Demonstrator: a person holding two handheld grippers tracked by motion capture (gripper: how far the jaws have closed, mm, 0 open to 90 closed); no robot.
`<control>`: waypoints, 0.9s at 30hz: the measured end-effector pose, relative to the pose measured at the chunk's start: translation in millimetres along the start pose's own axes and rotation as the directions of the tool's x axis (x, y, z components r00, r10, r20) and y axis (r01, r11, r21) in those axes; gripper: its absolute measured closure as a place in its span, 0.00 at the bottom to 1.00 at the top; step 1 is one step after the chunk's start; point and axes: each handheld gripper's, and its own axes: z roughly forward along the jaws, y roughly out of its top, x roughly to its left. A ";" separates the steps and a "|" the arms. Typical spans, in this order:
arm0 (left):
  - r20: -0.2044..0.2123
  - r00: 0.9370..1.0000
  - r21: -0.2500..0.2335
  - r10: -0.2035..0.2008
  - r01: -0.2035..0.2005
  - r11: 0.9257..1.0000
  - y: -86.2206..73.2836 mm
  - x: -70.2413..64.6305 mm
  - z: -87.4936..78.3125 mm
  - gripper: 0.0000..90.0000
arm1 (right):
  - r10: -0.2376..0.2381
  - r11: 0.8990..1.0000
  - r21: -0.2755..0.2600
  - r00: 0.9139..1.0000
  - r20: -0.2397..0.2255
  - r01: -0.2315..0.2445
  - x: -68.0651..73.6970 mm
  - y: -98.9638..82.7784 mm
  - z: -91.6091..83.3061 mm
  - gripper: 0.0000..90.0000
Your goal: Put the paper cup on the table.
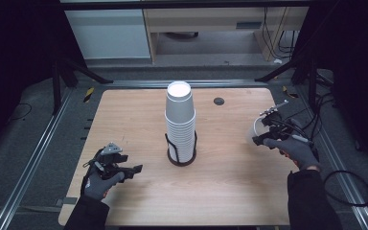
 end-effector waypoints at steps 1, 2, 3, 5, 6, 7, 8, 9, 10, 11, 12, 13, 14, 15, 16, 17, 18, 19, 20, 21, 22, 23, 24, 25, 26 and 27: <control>-0.001 1.000 -0.001 0.001 -0.001 1.000 0.3 0.1 -0.5 0.21 | 0.005 1.000 0.012 1.000 -0.001 -0.005 0.2 0.0 1.7 0.11; -0.001 1.000 -0.003 0.003 -0.003 1.000 0.5 0.2 -1.1 0.21 | 0.005 1.000 0.020 1.000 0.002 -0.005 0.2 0.1 3.8 0.11; -0.002 1.000 -0.005 0.002 -0.002 1.000 0.6 0.2 -1.6 0.21 | 0.003 1.000 0.030 1.000 0.001 -0.003 0.0 0.1 5.7 0.11; -0.006 1.000 -0.009 0.000 0.000 1.000 0.8 0.4 -2.6 0.21 | -0.001 0.999 0.052 1.000 0.006 0.001 0.4 0.6 9.6 0.11; -0.007 1.000 -0.010 0.000 0.000 1.000 0.9 0.7 -3.0 0.21 | 0.000 0.998 0.067 1.000 0.010 -0.001 0.9 1.1 11.6 0.11; -0.010 1.000 -0.011 0.000 0.000 1.000 0.9 0.9 -3.5 0.21 | -0.007 0.997 0.077 1.000 0.016 0.006 0.7 1.2 13.9 0.11; -0.012 1.000 -0.011 0.001 -0.001 1.000 1.0 1.2 -4.0 0.21 | -0.009 0.996 0.089 1.000 0.019 0.007 0.5 1.4 15.6 0.11; -0.014 1.000 -0.011 0.002 -0.002 1.000 1.1 1.6 -4.5 0.21 | -0.011 0.995 0.099 1.000 0.019 0.009 0.4 1.4 17.6 0.11; -0.015 1.000 -0.016 -0.001 0.000 1.000 1.1 1.8 -4.7 0.21 | -0.016 0.994 0.110 1.000 0.020 0.013 0.0 1.4 19.2 0.11; -0.016 1.000 -0.016 -0.002 0.002 1.000 1.2 2.0 -5.2 0.21 | -0.012 0.993 0.119 1.000 0.020 0.010 0.2 1.4 20.5 0.11; -0.016 1.000 -0.017 -0.003 0.002 1.000 1.3 2.1 -5.7 0.21 | -0.013 0.992 0.125 1.000 0.019 0.010 0.0 1.3 21.8 0.11; -0.014 1.000 -0.018 -0.003 0.003 1.000 1.5 2.2 -6.1 0.21 | -0.013 0.991 0.132 1.000 0.021 0.010 -0.4 1.3 22.9 0.11; -0.013 1.000 -0.020 -0.004 0.004 1.000 1.6 2.2 -6.3 0.21 | -0.017 0.990 0.138 1.000 0.022 0.014 -0.6 1.4 23.8 0.11; -0.013 1.000 -0.022 -0.004 0.004 1.000 1.7 2.4 -6.6 0.21 | -0.017 0.989 0.145 1.000 0.021 0.014 -0.8 1.4 24.8 0.11; -0.012 1.000 -0.023 -0.004 0.004 1.000 1.7 2.4 -6.9 0.21 | -0.018 0.988 0.153 1.000 0.018 0.015 -0.8 1.5 25.5 0.11; -0.013 1.000 -0.023 -0.003 0.003 1.000 1.7 2.5 -7.3 0.21 | -0.018 0.987 0.160 1.000 0.023 0.014 -0.7 1.5 26.4 0.11; -0.013 1.000 -0.023 -0.001 0.001 1.000 1.8 2.6 -7.6 0.21 | -0.020 0.985 0.170 1.000 0.024 0.016 -0.9 1.5 27.3 0.10; -0.014 1.000 -0.023 -0.001 0.001 1.000 1.9 2.6 -8.0 0.21 | -0.028 0.984 0.178 0.999 0.020 0.024 -1.2 1.1 28.1 0.10; -0.014 1.000 -0.025 -0.003 0.002 1.000 2.0 2.6 -8.2 0.21 | -0.027 0.982 0.190 0.999 0.023 0.022 -1.0 1.0 28.8 0.10; -0.015 1.000 -0.026 -0.003 0.003 1.000 2.0 2.7 -8.4 0.21 | -0.033 0.980 0.197 0.999 0.026 0.027 -1.0 0.8 29.3 0.10; -0.017 1.000 -0.026 -0.002 0.002 1.000 2.0 3.0 -8.6 0.21 | -0.036 0.978 0.205 0.999 0.023 0.030 -1.1 0.6 29.9 0.10; -0.017 1.000 -0.026 -0.002 0.002 1.000 2.0 3.1 -8.6 0.21 | -0.039 0.977 0.211 0.999 0.023 0.034 -1.2 0.5 30.4 0.10; -0.016 1.000 -0.025 -0.001 0.001 1.000 1.9 3.3 -8.7 0.21 | -0.035 0.976 0.217 0.999 0.026 0.029 -0.9 0.4 30.8 0.10; -0.017 1.000 -0.025 -0.002 0.001 1.000 1.8 3.4 -8.7 0.21 | -0.040 0.975 0.222 0.999 0.028 0.033 -1.2 0.1 31.3 0.10; -0.017 1.000 -0.025 -0.004 0.003 1.000 1.7 3.5 -8.6 0.21 | -0.043 0.974 0.225 0.999 0.027 0.036 -1.6 -0.3 31.7 0.10; -0.017 1.000 -0.026 -0.005 0.004 1.000 1.6 3.6 -8.6 0.21 | -0.044 0.973 0.229 0.999 0.025 0.037 -1.8 -0.8 32.1 0.10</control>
